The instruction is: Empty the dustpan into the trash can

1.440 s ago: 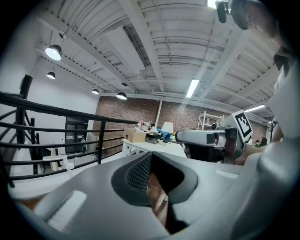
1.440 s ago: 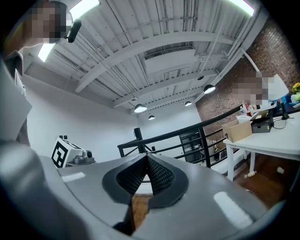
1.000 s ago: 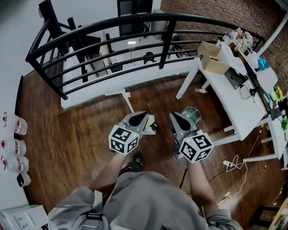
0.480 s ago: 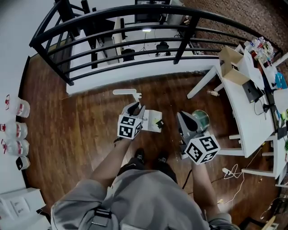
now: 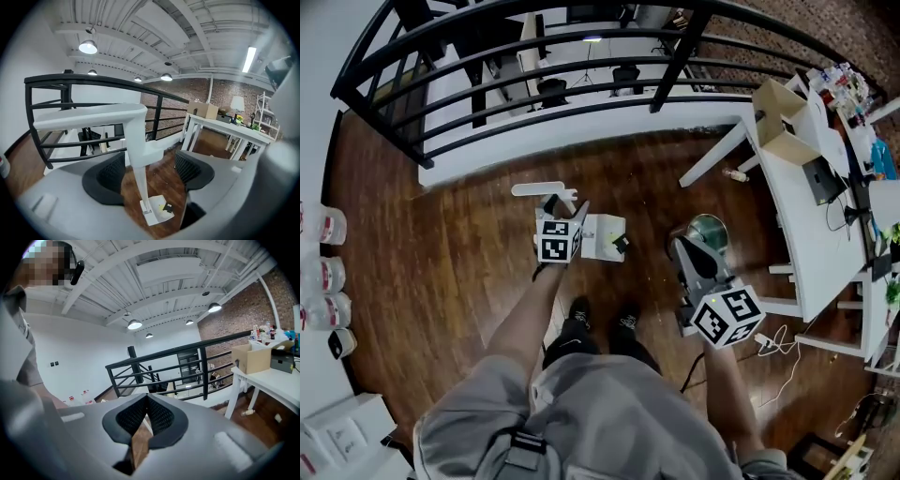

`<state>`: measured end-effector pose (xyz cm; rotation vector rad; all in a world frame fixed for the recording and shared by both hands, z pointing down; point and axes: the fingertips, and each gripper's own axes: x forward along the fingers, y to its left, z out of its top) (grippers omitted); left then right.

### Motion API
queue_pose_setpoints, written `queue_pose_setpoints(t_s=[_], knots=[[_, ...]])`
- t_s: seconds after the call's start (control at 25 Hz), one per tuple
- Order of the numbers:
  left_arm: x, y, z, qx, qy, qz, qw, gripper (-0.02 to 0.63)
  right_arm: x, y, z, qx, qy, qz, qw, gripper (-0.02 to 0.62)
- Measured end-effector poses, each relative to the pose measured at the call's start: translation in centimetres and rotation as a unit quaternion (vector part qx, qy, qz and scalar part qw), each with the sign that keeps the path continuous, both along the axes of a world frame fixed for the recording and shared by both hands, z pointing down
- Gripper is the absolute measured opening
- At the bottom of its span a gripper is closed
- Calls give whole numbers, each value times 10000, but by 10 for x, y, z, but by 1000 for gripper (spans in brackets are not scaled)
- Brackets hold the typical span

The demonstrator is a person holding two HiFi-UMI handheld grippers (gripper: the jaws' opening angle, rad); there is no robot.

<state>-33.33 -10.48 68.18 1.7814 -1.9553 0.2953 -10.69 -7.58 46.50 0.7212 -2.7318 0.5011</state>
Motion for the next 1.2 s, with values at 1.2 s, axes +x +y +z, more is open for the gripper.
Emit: queue_pose_setpoints(t_s=[1.2], knots=[[10,-43,-89,795,-72,197,9966,216,49,-23,5,-98,28,540,9985,-2]])
